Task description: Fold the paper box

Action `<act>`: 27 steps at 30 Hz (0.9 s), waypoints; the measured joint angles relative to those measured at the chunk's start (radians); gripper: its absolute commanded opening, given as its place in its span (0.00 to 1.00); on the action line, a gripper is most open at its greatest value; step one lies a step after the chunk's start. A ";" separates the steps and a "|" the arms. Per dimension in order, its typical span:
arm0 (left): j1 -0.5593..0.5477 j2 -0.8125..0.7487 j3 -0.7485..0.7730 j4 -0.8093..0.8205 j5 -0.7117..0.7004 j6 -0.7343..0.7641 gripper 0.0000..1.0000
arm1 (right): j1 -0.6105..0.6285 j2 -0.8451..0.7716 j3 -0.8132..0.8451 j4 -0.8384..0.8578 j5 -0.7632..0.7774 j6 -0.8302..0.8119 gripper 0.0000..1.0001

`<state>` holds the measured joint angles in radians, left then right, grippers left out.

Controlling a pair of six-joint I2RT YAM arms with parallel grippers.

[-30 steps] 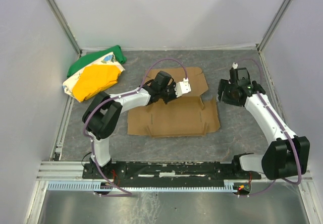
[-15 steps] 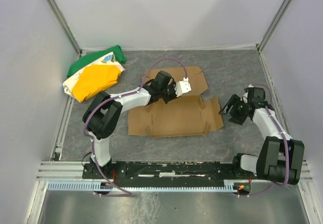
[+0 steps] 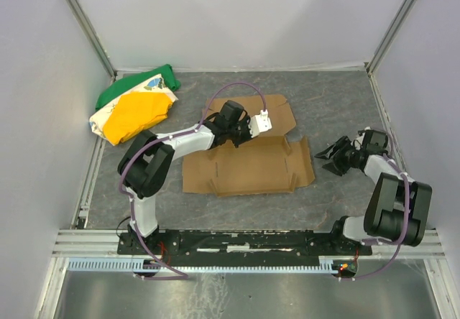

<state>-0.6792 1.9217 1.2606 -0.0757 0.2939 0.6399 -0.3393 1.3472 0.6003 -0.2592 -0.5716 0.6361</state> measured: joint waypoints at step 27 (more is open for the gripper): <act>0.017 0.002 -0.013 0.030 0.037 -0.022 0.03 | 0.211 0.227 -0.031 0.438 -0.263 0.173 0.71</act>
<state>-0.6624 1.9236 1.2480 -0.0456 0.3313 0.6178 -0.1284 1.5738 0.5694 0.1791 -0.8349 0.8093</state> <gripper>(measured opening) 0.053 0.701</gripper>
